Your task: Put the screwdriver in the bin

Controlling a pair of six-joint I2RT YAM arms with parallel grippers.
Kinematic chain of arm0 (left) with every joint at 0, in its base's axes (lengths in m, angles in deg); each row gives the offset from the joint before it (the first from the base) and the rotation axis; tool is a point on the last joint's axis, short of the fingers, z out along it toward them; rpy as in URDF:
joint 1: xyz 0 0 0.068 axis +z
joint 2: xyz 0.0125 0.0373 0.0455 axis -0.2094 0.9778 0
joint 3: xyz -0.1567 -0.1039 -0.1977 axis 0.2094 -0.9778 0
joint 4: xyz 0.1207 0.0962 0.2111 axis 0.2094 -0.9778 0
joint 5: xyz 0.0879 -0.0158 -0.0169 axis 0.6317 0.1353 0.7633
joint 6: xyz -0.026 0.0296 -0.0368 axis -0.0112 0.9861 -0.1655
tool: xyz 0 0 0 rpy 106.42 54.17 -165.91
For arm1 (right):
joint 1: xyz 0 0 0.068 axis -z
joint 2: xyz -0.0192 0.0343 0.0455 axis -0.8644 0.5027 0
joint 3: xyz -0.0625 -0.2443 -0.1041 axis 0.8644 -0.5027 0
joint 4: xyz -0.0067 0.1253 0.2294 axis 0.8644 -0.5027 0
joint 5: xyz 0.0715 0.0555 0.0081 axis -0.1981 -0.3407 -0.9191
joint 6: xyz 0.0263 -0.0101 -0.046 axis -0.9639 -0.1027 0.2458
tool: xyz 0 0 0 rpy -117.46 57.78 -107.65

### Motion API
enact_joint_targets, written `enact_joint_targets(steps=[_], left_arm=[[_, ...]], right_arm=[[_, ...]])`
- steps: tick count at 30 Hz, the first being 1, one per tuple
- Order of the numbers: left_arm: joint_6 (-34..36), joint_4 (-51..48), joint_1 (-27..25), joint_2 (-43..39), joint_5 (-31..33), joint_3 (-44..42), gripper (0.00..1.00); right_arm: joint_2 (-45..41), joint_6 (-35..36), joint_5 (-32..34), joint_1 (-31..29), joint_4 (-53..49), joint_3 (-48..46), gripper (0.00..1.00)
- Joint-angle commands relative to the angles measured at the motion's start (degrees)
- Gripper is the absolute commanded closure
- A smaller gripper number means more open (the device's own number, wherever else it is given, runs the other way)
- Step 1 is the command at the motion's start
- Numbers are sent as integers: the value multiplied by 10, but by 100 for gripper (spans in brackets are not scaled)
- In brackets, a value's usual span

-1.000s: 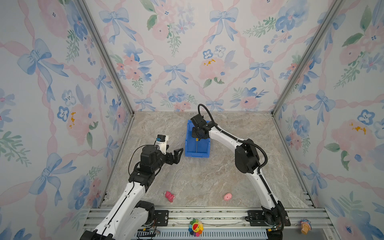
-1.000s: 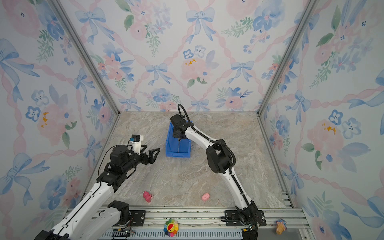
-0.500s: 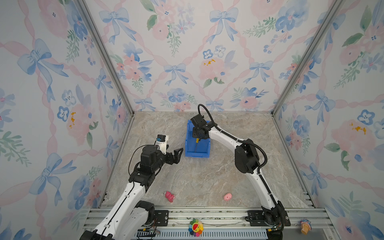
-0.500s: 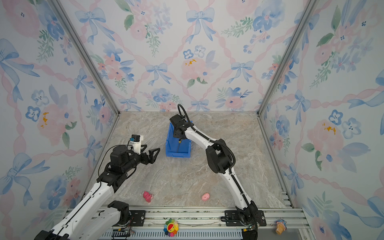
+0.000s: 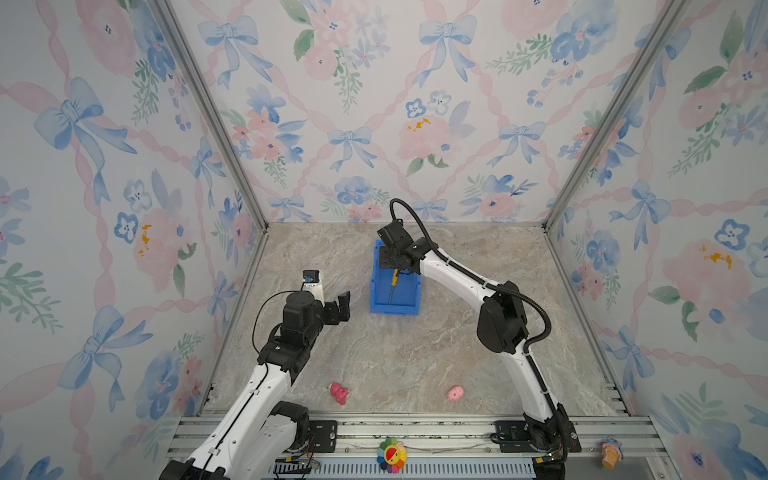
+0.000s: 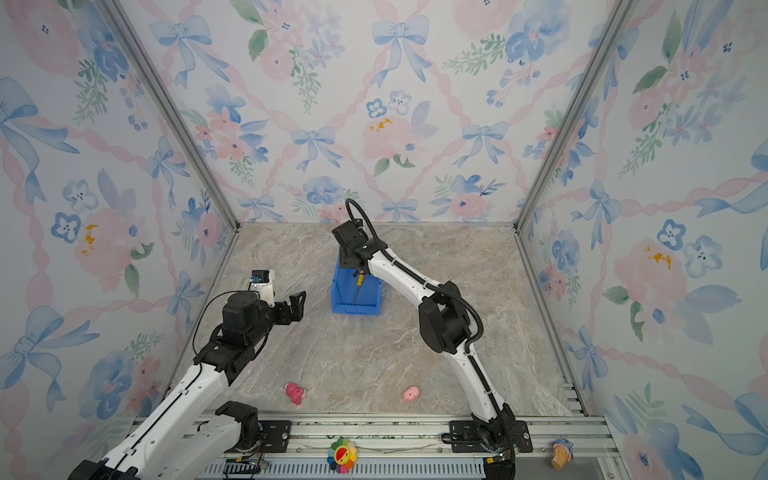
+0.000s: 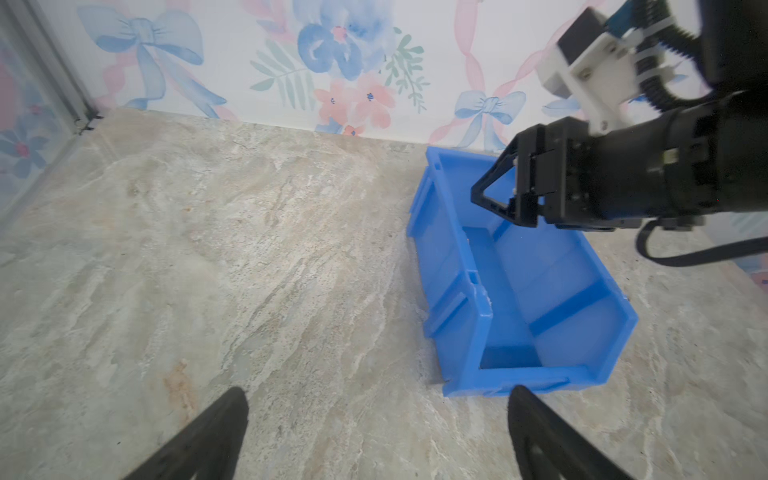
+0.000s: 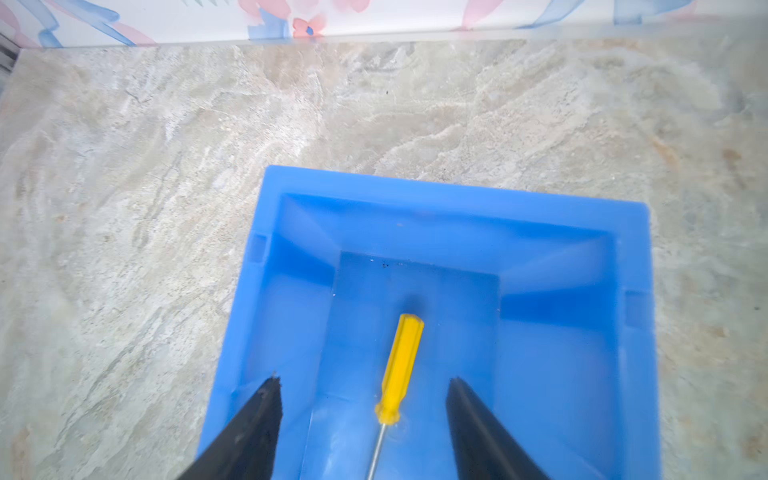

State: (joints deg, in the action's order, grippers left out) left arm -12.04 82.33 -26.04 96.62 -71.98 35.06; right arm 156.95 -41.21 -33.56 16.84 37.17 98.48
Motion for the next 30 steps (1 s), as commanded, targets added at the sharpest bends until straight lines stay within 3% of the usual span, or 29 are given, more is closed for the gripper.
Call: enact_joint_targets(steps=[1, 5, 9, 15, 21, 28, 30], left_arm=[[-14, -16, -2, -9, 67, -16, 2], [-22, -17, -3, -21, 88, -29, 2], [14, -17, -2, -41, 105, -37, 2], [50, -7, -3, -46, 95, -49, 2], [86, 61, -2, -94, 79, -108, 2], [145, 98, 4, -181, 137, -184, 2], [151, 105, 7, -179, 141, -192, 2]], right_arm=[[-53, 35, 30, -14, -8, -22, 29], [-109, 69, 55, -27, -2, -77, 18], [-188, 102, 88, -35, 7, -158, 2], [-343, 112, 149, -43, 14, -327, 3], [-538, 127, 157, -33, 74, -540, 3], [-749, 69, 248, 91, 106, -789, 3], [-816, 107, 242, 129, 149, -862, 3]])
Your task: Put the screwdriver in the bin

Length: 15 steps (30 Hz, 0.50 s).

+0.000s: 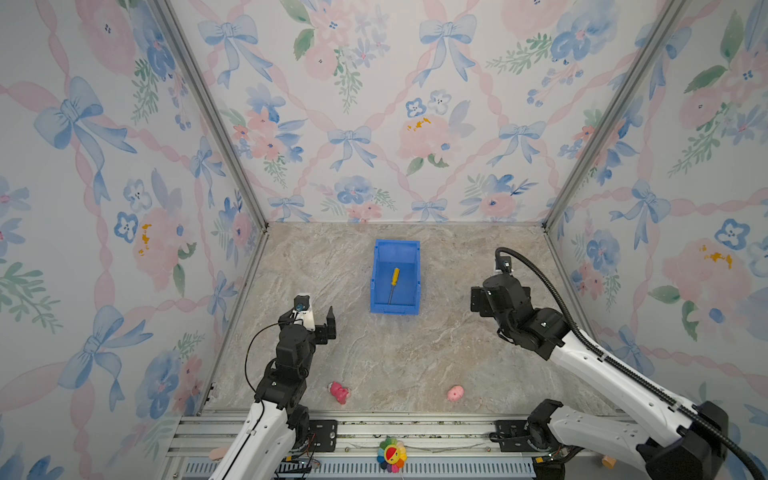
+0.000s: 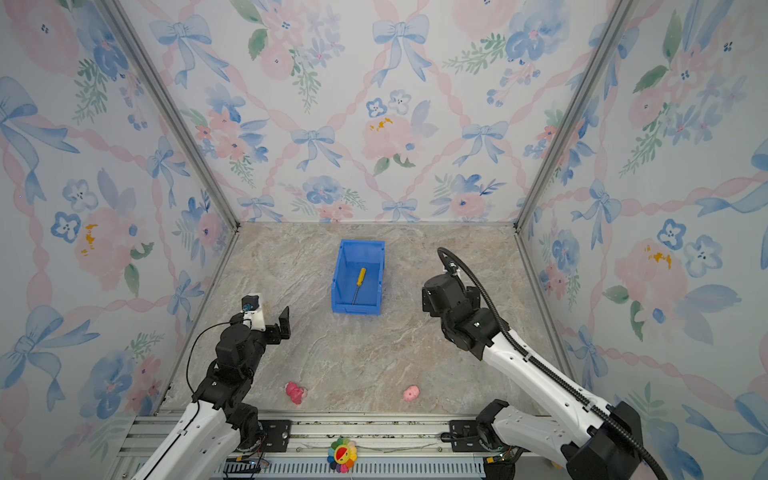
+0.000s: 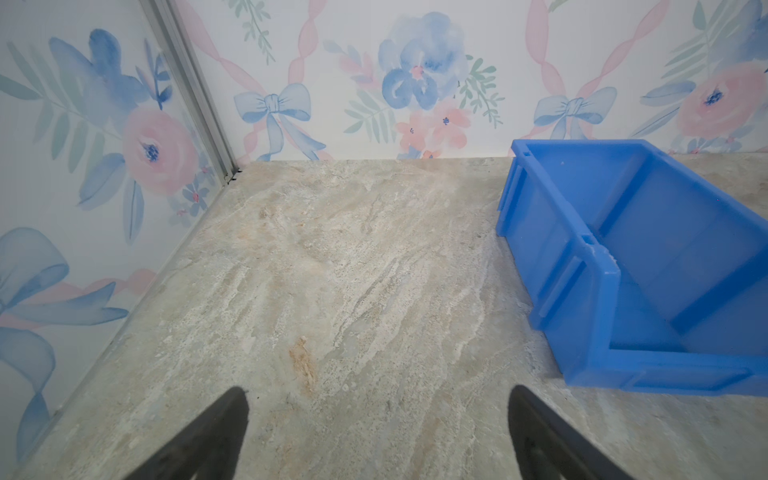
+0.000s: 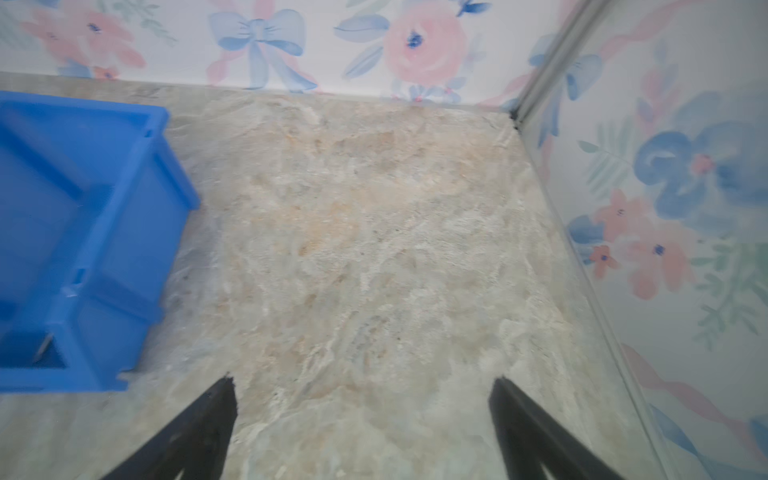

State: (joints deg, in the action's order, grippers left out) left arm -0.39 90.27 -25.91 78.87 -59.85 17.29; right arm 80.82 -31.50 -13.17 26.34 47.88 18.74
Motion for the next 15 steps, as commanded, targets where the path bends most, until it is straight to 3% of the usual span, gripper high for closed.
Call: enact_joint_targets(steps=[1, 4, 8, 12, 15], left_arm=[[36, 27, 9, 2, 19, -15, 2], [30, 41, 31, 16, -15, -19, 2], [-14, 80, 69, 61, -47, -36, 2], [-18, 133, 86, 123, -49, -49, 2], [-7, 194, 87, 178, -43, -55, 2]], right_arm=[[-92, 45, 33, 49, 77, -107, 3], [-194, 140, 17, 82, 172, -225, 3], [-270, 196, -89, 133, 204, -313, 3], [-285, 213, -132, 164, 296, -370, 3], [-239, 220, -145, 191, 362, -381, 3]])
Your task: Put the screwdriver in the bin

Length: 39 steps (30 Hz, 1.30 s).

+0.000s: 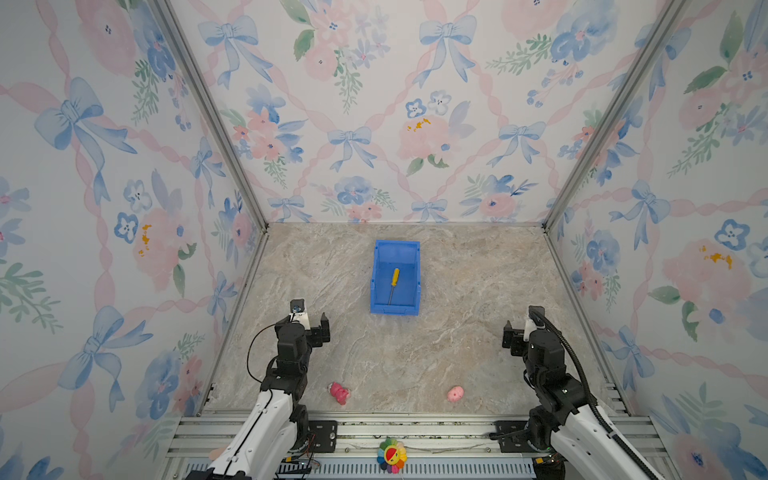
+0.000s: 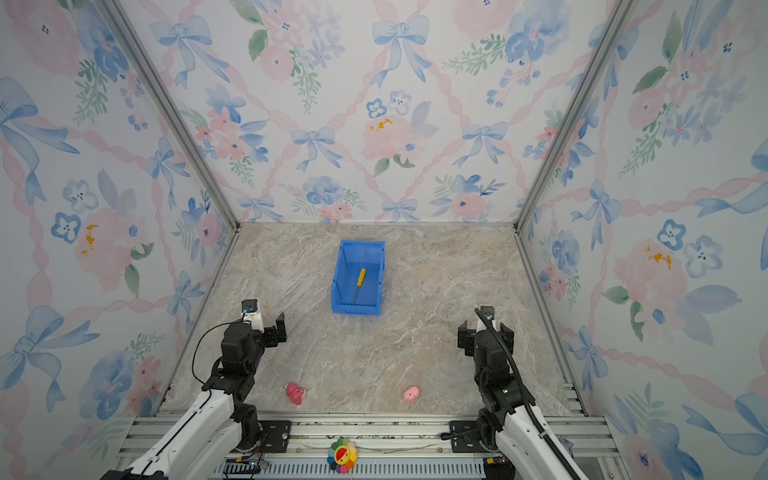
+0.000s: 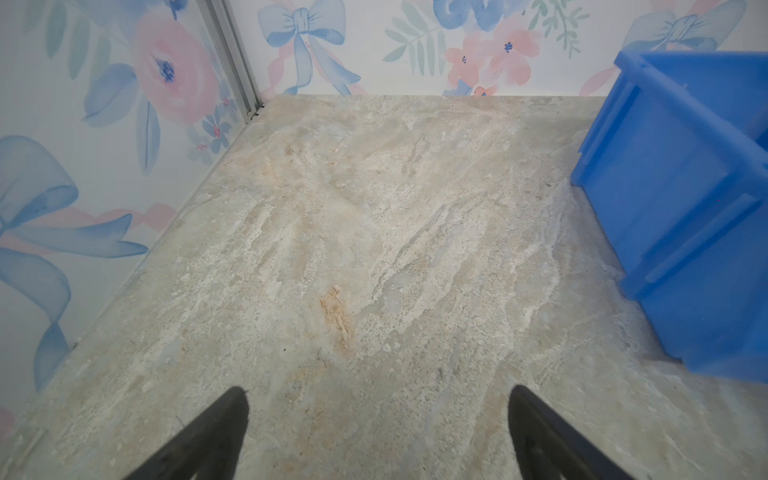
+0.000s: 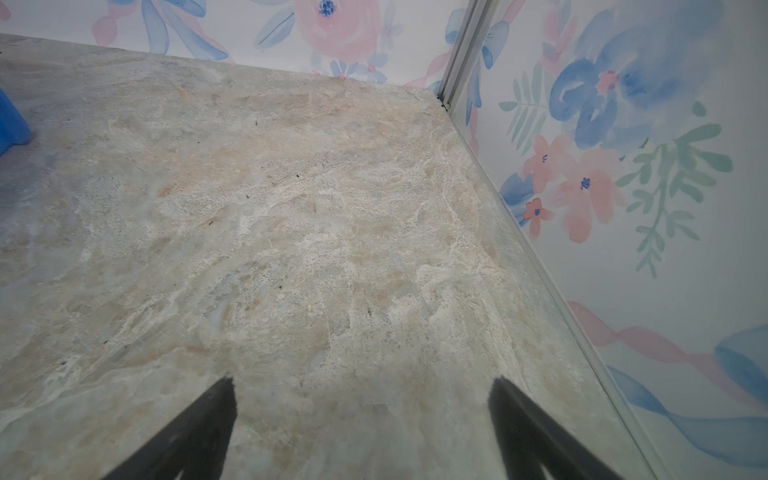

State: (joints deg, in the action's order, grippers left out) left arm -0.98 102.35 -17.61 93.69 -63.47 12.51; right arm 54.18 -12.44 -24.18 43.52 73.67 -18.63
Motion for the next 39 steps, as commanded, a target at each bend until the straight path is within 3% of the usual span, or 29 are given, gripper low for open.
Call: enact_joint_targets(steps=[1, 13, 19, 22, 24, 27, 39], left_arm=[[4, 77, 4, 51, -3, 3, 2], [44, 341, 7, 280, 0, 48, 2], [56, 430, 10, 382, -26, 73, 2], [57, 467, 13, 420, -36, 69, 2], [54, 494, 20, 440, -44, 68, 2], [42, 493, 28, 441, -38, 69, 2], [44, 492, 27, 443, -38, 70, 2]], right_arm=[[53, 30, -44, 28, 131, -6, 3], [400, 45, -156, 84, 431, 69, 3], [517, 40, -186, 109, 537, 93, 3], [586, 28, -233, 132, 598, 99, 3], [569, 17, -215, 137, 495, 138, 3], [582, 17, -211, 136, 544, 125, 3], [577, 18, -211, 135, 525, 130, 3]])
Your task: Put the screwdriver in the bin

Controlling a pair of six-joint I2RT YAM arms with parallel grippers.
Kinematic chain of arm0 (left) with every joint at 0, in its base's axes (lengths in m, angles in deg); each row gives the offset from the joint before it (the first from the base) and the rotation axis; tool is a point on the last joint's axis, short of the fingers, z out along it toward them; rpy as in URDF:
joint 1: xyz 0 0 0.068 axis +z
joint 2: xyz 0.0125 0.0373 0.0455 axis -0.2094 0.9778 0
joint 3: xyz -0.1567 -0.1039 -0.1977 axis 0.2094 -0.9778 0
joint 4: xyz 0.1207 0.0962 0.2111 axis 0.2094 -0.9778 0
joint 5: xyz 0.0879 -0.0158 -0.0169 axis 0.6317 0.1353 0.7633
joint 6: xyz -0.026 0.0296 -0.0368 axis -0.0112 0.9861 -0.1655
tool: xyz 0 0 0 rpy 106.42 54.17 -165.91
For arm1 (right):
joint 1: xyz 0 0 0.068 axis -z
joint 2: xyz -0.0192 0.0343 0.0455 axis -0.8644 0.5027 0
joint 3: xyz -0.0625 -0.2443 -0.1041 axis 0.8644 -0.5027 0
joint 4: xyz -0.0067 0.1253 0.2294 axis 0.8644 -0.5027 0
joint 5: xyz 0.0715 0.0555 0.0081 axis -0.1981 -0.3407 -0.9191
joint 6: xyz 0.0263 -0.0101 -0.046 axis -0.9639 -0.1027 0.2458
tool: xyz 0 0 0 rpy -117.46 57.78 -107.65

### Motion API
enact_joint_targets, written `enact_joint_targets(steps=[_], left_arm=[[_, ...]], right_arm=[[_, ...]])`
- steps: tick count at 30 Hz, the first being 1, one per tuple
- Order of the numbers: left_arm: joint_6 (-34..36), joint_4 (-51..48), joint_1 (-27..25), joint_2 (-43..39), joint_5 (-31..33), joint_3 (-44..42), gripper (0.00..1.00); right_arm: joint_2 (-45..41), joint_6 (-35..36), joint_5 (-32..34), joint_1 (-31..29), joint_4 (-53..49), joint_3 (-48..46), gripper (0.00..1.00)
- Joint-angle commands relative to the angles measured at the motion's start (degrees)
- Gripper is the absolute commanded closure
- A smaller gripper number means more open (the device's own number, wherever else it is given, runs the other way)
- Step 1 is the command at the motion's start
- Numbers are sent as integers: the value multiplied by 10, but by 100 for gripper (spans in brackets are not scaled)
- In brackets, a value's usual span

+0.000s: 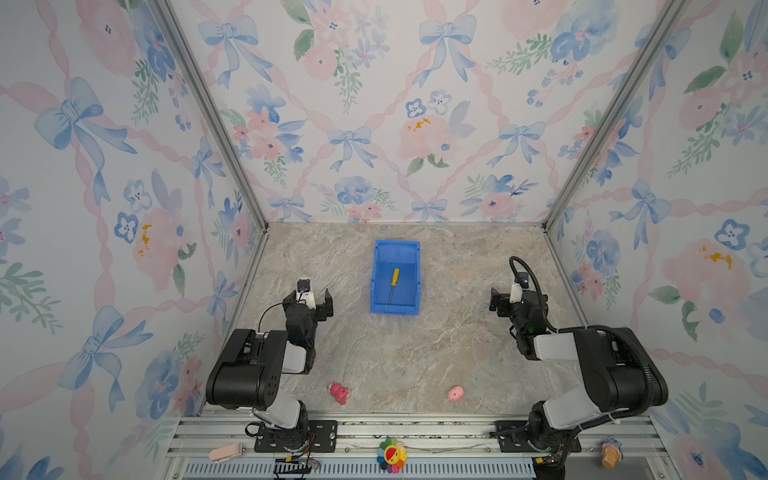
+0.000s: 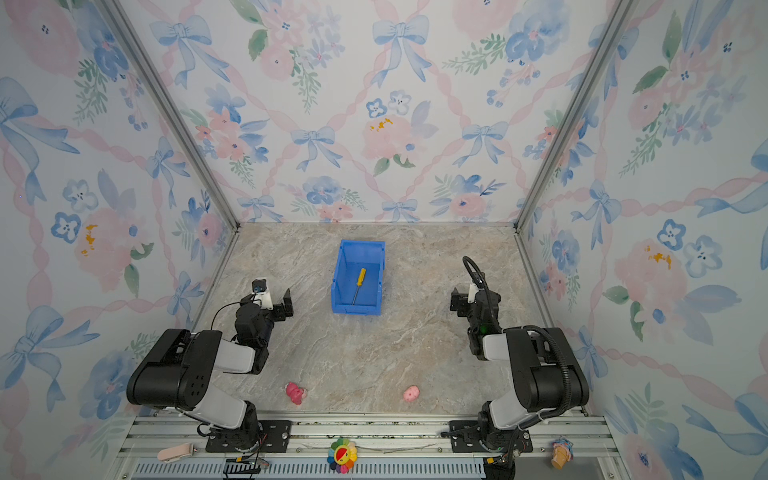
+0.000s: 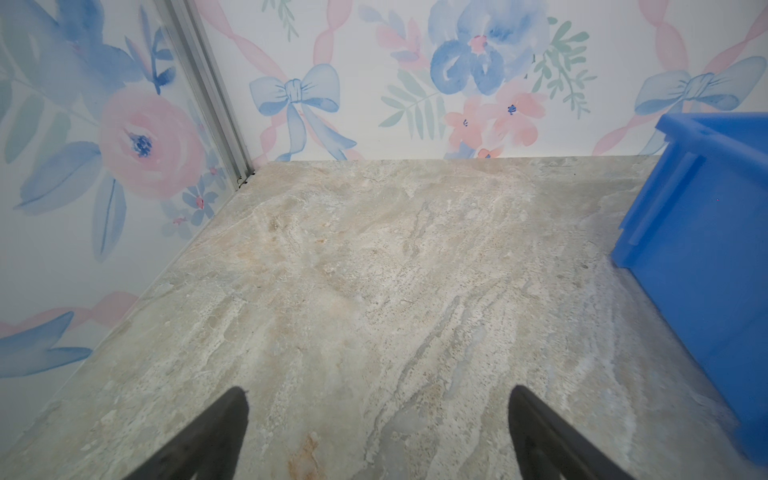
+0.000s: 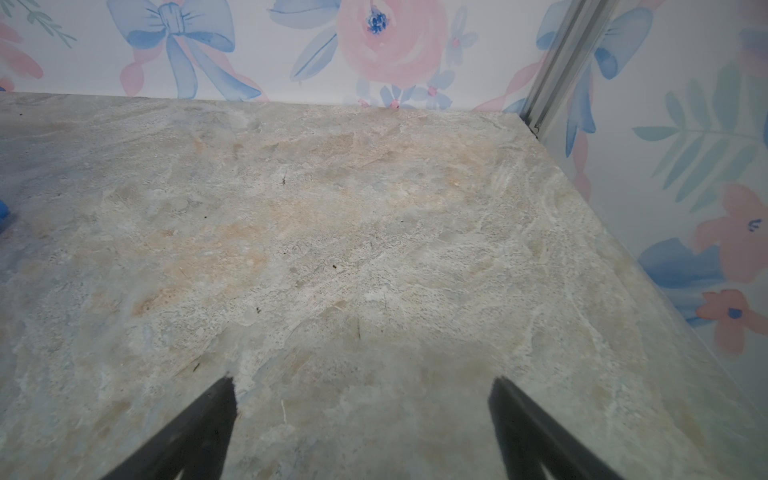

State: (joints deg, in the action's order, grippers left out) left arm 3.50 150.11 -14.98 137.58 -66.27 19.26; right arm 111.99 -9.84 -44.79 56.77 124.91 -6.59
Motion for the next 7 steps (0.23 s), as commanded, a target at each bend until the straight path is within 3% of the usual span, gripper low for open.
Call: enact_joint_targets(steps=[1, 7], left_arm=[[-1, 15, 1, 4, -12, 2, 2], [-1, 14, 1, 3, -15, 2, 2]], right_arm=[[-1, -8, -5, 2, 13, 9, 3], [-1, -8, -5, 2, 13, 9, 3]])
